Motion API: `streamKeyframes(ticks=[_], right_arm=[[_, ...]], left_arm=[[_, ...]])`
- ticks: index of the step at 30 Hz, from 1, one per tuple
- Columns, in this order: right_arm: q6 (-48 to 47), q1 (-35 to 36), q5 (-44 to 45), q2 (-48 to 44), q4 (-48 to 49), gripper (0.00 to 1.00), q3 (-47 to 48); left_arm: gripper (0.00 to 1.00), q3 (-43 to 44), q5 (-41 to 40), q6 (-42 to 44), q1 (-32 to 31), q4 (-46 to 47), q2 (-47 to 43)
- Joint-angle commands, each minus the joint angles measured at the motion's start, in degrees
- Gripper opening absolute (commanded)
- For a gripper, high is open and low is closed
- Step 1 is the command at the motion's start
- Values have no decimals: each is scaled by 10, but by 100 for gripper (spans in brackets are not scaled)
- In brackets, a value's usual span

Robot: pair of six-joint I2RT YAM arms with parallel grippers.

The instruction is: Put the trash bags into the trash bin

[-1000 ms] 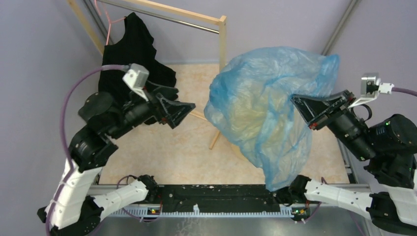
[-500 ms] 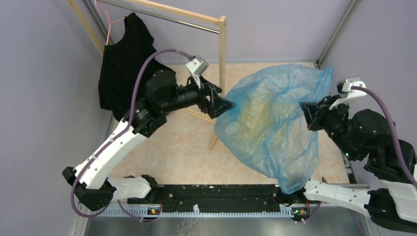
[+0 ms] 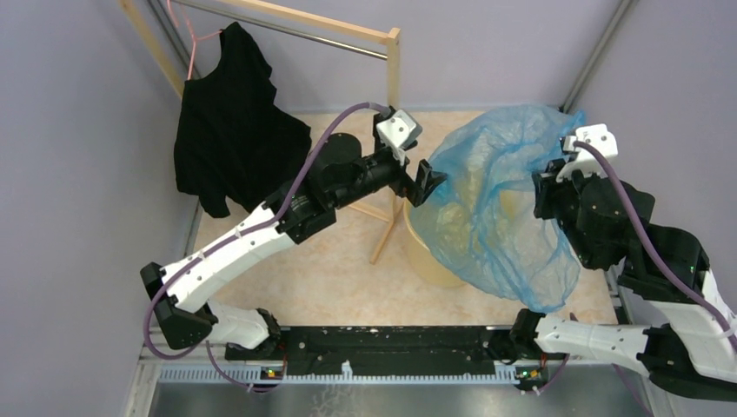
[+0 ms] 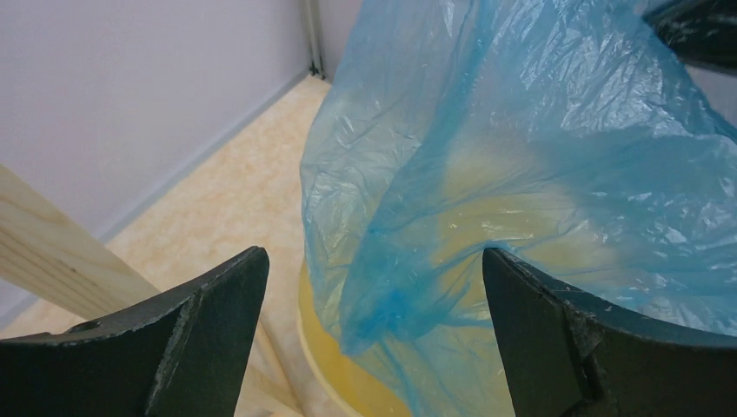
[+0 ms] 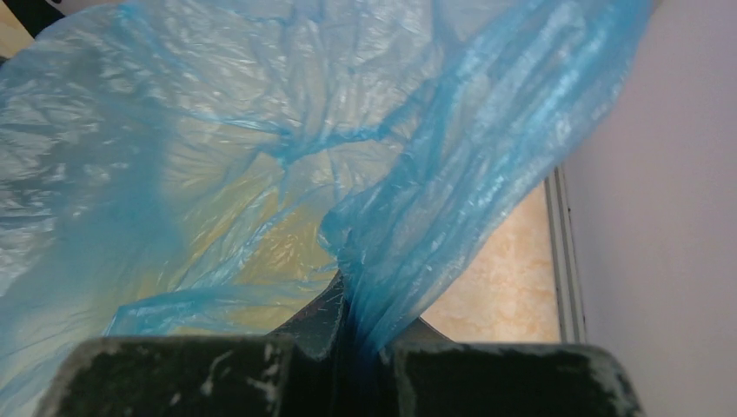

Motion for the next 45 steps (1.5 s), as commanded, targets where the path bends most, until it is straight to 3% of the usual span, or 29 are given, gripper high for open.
streamKeyframes(ticks=[1, 11, 16, 21, 27, 37, 41, 45], right_arm=[[-19, -4, -21, -12, 14, 0, -5], [-4, -4, -69, 58, 126, 0, 0], [32, -13, -143, 102, 106, 0, 60], [43, -19, -157, 72, 103, 0, 22], [66, -18, -263, 9, 89, 0, -31], [92, -18, -254, -46, 73, 0, -55], [90, -18, -263, -49, 79, 0, -65], [89, -19, -273, -51, 87, 0, -73]], left_arm=[[99, -21, 13, -13, 0, 119, 9], [94, -52, 14, -89, -1, 132, 115], [94, -75, 22, -115, -1, 130, 114], [98, -96, 27, -111, 0, 135, 77], [99, -95, 33, -92, 0, 97, 38], [99, -93, -48, -66, 0, 41, -36], [98, -40, -68, -74, 0, 40, -31], [98, 27, -36, -84, -1, 69, 12]])
